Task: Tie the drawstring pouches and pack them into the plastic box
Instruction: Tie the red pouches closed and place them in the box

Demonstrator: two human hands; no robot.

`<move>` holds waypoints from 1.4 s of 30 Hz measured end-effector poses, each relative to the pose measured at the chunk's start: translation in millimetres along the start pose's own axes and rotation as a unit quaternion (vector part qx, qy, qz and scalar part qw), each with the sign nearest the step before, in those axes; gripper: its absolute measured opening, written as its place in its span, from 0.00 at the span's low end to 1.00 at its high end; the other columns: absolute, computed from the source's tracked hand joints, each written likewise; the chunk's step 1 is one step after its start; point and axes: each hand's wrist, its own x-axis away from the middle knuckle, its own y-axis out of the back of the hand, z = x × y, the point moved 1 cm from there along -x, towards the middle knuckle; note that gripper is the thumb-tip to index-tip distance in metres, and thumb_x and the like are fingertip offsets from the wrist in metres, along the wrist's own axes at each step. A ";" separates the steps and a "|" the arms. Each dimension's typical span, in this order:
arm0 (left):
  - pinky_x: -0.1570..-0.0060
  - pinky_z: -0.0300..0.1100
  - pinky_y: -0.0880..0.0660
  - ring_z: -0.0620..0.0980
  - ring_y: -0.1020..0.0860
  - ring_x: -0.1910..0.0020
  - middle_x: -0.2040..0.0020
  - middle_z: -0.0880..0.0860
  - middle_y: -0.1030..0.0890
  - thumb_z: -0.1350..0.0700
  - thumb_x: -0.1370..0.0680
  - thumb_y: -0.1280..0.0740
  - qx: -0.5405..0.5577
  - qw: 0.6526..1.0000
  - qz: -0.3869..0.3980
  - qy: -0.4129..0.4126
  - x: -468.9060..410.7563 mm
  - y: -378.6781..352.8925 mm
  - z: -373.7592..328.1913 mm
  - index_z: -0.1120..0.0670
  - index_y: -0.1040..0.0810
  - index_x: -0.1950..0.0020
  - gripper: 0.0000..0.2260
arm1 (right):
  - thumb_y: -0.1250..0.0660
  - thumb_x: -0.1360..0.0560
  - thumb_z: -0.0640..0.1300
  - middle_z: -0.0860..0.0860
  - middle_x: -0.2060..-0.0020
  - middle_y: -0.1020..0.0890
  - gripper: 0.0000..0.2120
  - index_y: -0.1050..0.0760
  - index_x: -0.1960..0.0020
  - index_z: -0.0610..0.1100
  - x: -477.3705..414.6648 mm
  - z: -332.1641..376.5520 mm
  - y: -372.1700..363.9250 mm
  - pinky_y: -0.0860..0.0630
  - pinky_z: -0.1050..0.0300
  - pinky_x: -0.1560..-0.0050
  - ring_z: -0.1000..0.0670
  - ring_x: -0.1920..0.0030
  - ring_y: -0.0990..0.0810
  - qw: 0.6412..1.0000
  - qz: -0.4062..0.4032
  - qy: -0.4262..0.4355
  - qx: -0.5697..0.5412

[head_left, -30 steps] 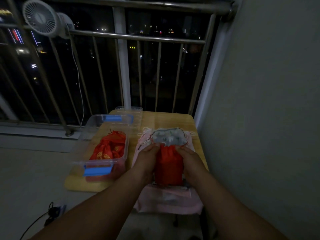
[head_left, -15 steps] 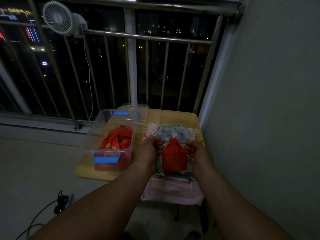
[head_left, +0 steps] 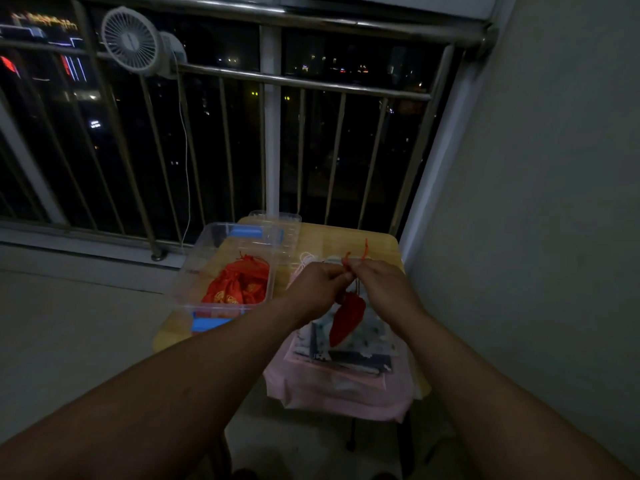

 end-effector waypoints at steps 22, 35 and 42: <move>0.59 0.38 0.23 0.50 0.20 0.56 0.49 0.57 0.17 0.54 0.14 0.39 0.065 0.998 -0.022 0.000 15.6 -3.6 -2.1 0.57 0.17 0.42 0.12 | 0.32 0.20 0.39 0.47 0.60 0.14 0.05 0.17 0.50 0.41 22.5 -17.2 -16.4 0.24 0.58 0.62 0.52 0.62 0.15 0.954 0.047 -0.170 -0.245; 0.56 0.45 0.26 0.51 0.25 0.61 0.59 0.54 0.21 0.51 0.13 0.41 0.141 0.979 -0.081 0.122 18.4 -8.2 26.4 0.55 0.17 0.42 0.14 | 0.34 0.19 0.38 0.46 0.59 0.15 0.06 0.18 0.52 0.41 26.2 -33.3 -27.7 0.20 0.52 0.55 0.48 0.56 0.16 0.895 0.052 -0.181 -0.405; 0.54 0.36 0.24 0.46 0.19 0.51 0.47 0.50 0.14 0.51 0.14 0.38 0.057 0.998 -0.013 0.021 10.4 14.5 6.7 0.53 0.15 0.39 0.13 | 0.30 0.21 0.36 0.39 0.51 0.17 0.06 0.17 0.47 0.37 16.7 -38.6 -23.6 0.27 0.39 0.30 0.41 0.47 0.22 0.912 0.076 -0.282 -0.290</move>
